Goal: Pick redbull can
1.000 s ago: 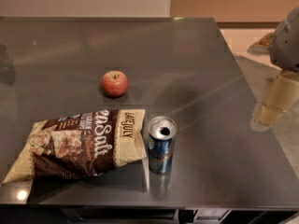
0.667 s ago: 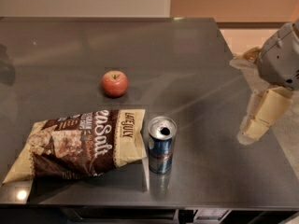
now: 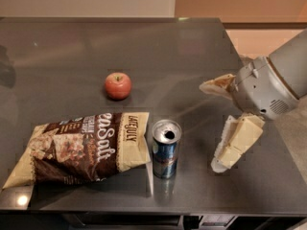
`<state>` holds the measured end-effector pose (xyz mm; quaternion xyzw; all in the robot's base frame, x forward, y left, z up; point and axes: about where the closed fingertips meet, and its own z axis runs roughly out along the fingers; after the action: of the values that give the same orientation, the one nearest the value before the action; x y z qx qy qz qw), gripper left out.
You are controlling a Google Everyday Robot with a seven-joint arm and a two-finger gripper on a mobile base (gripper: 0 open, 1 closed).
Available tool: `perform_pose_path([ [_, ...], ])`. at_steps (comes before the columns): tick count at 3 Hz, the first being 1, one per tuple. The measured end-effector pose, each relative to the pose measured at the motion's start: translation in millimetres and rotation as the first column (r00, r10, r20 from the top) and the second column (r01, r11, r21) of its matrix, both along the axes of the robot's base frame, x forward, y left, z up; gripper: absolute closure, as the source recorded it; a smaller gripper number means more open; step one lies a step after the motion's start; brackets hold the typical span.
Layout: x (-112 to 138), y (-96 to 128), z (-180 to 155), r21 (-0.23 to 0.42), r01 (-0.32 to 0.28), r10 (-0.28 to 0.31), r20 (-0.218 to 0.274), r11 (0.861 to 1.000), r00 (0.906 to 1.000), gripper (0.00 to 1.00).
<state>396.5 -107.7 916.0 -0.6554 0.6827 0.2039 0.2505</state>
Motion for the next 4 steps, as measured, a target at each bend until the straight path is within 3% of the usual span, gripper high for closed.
perform_pose_path([
  [1,-11,30,-9,0.082,-0.06,0.062,-0.023,0.995,0.9978,0.0],
  [3,-28,71,-18,0.18,-0.139,0.15,-0.049,0.974,0.9875,0.0],
  [4,-34,81,-17,0.206,-0.156,0.17,-0.053,0.966,0.984,0.17],
])
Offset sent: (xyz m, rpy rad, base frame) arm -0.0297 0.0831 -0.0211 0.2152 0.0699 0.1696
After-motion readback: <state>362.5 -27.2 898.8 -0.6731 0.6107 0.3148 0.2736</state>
